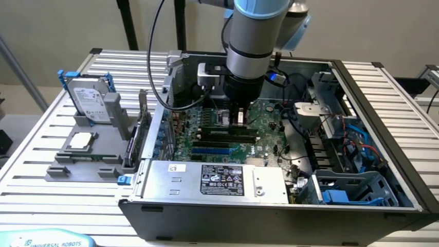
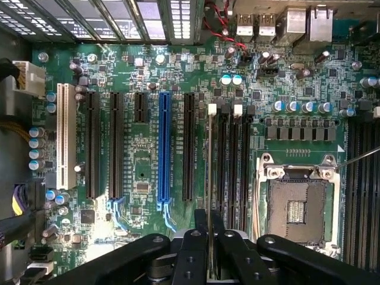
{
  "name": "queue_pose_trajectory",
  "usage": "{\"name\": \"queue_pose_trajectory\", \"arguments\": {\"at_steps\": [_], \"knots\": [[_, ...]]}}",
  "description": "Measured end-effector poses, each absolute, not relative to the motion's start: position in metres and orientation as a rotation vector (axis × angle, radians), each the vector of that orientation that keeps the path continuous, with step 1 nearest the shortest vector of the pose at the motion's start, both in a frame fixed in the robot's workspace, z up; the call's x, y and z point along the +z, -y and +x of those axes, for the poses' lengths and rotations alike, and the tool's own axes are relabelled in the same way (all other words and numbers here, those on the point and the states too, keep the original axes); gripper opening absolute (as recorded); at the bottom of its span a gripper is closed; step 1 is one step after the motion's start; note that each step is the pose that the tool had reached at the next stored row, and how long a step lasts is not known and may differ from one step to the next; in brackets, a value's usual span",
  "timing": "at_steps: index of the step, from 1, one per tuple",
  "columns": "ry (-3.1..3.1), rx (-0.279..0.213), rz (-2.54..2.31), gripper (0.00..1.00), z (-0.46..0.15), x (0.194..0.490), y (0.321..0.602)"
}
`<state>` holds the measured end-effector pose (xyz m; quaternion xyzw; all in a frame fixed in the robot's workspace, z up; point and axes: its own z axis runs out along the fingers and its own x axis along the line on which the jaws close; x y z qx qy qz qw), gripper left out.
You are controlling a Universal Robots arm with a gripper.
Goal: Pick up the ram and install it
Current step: 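Insert the ram into the slot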
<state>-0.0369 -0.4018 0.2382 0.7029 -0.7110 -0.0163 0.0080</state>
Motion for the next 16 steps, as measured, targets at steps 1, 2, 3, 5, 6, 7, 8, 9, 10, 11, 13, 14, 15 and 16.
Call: {"name": "queue_pose_trajectory", "arguments": {"at_steps": [1, 2, 3, 5, 6, 7, 8, 9, 10, 11, 13, 14, 15, 16], "knots": [[2.222, -0.049, 2.196, 0.13, -0.0369, 0.2380, 0.4005], [2.221, -0.048, 2.196, 0.13, -0.0369, 0.2377, 0.3992], [2.220, -0.046, 2.195, 0.13, -0.0369, 0.2374, 0.3980], [2.217, -0.037, 2.191, 0.13, -0.0369, 0.2366, 0.3965], [2.213, -0.029, 2.187, 0.13, -0.0369, 0.2359, 0.3960], [2.210, -0.021, 2.184, 0.13, -0.0369, 0.2352, 0.3956], [2.207, -0.014, 2.181, 0.13, -0.0369, 0.2345, 0.3952], [2.205, -0.010, 2.179, 0.13, -0.0369, 0.2340, 0.3948], [2.204, -0.008, 2.178, 0.13, -0.0368, 0.2337, 0.3946], [2.204, -0.008, 2.178, 0.13, -0.0368, 0.2334, 0.3943], [2.204, -0.008, 2.178, 0.13, -0.0369, 0.2331, 0.3939], [2.204, -0.008, 2.178, 0.13, -0.0369, 0.2330, 0.3938], [2.204, -0.008, 2.177, 0.13, -0.0369, 0.2329, 0.3937], [2.206, -0.008, 2.176, 0.13, -0.0369, 0.2326, 0.3935]]}}
